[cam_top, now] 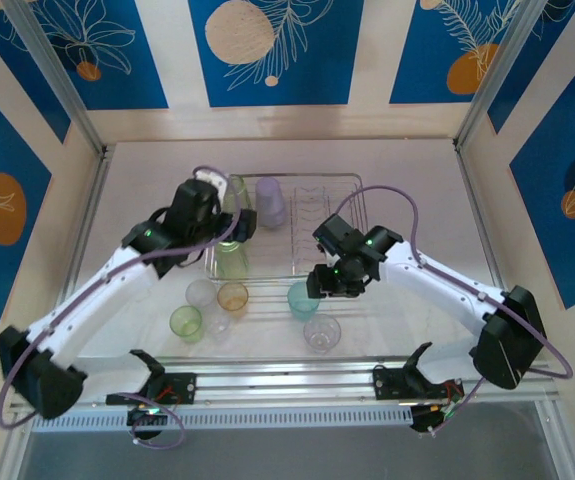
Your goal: Load the cups into the dish rack
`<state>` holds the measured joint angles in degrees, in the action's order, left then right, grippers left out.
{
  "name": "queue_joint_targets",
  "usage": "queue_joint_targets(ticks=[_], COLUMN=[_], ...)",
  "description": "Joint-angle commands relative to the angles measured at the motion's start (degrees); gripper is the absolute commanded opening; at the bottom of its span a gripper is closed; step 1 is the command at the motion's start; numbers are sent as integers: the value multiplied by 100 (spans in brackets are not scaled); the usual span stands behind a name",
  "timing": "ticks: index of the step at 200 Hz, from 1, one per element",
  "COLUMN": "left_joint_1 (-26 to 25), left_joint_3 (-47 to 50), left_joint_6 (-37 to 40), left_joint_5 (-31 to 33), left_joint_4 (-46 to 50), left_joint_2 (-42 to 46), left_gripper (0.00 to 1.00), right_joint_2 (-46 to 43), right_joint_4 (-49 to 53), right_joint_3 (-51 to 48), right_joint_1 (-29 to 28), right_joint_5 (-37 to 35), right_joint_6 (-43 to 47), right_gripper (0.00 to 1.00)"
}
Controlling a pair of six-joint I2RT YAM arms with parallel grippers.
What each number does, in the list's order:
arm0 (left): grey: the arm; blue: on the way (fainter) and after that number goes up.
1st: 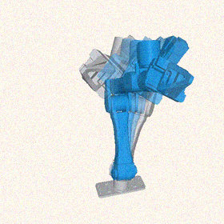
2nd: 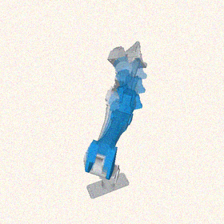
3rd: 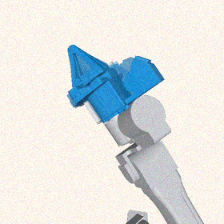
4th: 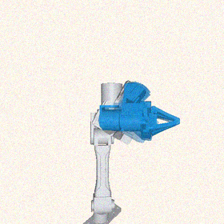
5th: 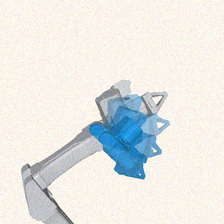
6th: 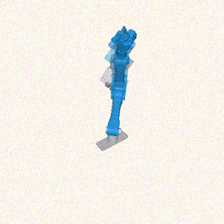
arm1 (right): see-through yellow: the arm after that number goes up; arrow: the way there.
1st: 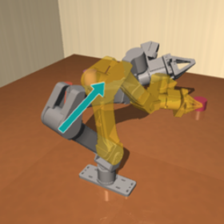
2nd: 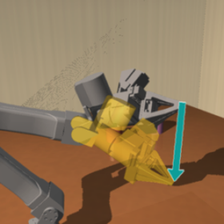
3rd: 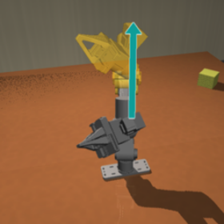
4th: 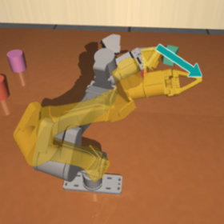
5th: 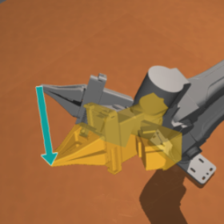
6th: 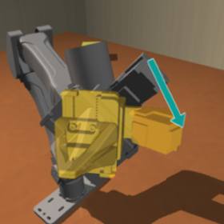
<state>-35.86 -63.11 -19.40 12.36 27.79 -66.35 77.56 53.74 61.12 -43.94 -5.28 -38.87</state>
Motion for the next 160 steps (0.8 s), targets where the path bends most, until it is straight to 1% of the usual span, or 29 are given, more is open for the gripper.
queue_joint_targets(ticks=[1,10,30,40,54,70,86,108,126,137,148,160], left_joint_1=[-4,-5,0,1,0,0,4,5,7,17,16,22], left_joint_3=[1044,1623,2631,2930,3164,3243,3319,3401,3454,3463,3447,3384], left_joint_6=[-534,-613,-849,-880,-955,-995,-1004,-1083,-1115,-1111,-1104,-999], left_joint_5=[-54,-29,153,215,342,422,366,297,283,284,292,285], left_joint_4=[-1187,-1611,-2286,-2474,-2496,-2367,-2331,-2324,-2296,-2279,-2208,-2116], left_joint_2=[925,1413,2472,2856,3220,3394,3444,3452,3487,3530,3570,3599], left_gripper=[100,100,100,100,100,100,100,100,100,100,100,100], right_joint_2=[144,202,318,419,573,762,1007,1259,1383,1420,1413,1348], right_joint_4=[-5,-61,-246,-274,-276,-192,-28,135,286,401,515,620], right_joint_3=[215,218,176,206,278,400,584,787,967,1082,1191,1275], right_joint_1=[-66,-83,-96,-101,-135,-193,-289,-418,-532,-589,-630,-663], right_joint_5=[-207,-237,-245,-262,-280,-404,-578,-761,-874,-925,-956,-924], right_joint_6=[158,187,247,263,292,325,343,345,328,310,301,300], right_gripper=[51,48,46,43,42,37,30,24,17,11,0,0])
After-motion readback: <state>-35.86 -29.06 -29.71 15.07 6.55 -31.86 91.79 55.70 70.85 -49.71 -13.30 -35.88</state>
